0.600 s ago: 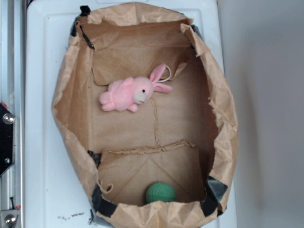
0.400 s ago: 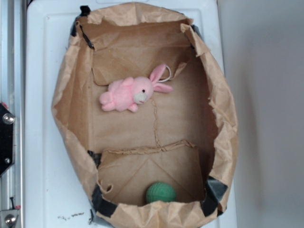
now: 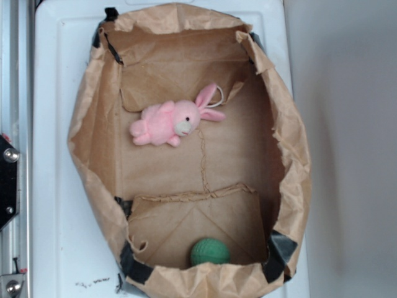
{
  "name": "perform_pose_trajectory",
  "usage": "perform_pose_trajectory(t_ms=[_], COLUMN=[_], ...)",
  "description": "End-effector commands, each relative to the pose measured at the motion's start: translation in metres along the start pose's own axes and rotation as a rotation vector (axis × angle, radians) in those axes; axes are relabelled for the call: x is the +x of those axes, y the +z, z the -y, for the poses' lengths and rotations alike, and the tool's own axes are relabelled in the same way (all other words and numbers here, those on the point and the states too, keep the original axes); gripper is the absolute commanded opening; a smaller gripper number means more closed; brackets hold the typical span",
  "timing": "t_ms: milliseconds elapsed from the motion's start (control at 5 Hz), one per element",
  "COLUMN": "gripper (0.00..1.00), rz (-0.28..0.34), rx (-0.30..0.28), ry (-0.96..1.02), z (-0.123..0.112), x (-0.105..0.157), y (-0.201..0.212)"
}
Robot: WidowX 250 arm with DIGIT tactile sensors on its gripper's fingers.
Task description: Grab the pink bunny.
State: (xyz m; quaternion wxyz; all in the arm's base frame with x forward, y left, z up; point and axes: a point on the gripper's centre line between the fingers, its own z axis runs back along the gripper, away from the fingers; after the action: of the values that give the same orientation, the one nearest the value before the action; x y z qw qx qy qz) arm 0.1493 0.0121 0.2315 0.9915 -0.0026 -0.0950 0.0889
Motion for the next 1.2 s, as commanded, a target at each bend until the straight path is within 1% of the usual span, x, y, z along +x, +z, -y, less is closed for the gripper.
perform_pose_trajectory(t_ms=[0, 200, 400, 600, 1000], gripper=[1.00, 1.00, 1.00, 1.00, 1.00], rz=[-0.051, -0.044, -0.046, -0.058, -0.058], rx=[0.067, 0.059, 0.063, 0.075, 0.075], ry=[0.035, -0.031, -0.078, -0.095, -0.095], z=[-0.033, -0.029, -0.018, -0.022, -0.022], x=[0.070, 0.090, 0.097, 0.110, 0.110], y=[-0.050, -0.071, -0.085, -0.106, -0.106])
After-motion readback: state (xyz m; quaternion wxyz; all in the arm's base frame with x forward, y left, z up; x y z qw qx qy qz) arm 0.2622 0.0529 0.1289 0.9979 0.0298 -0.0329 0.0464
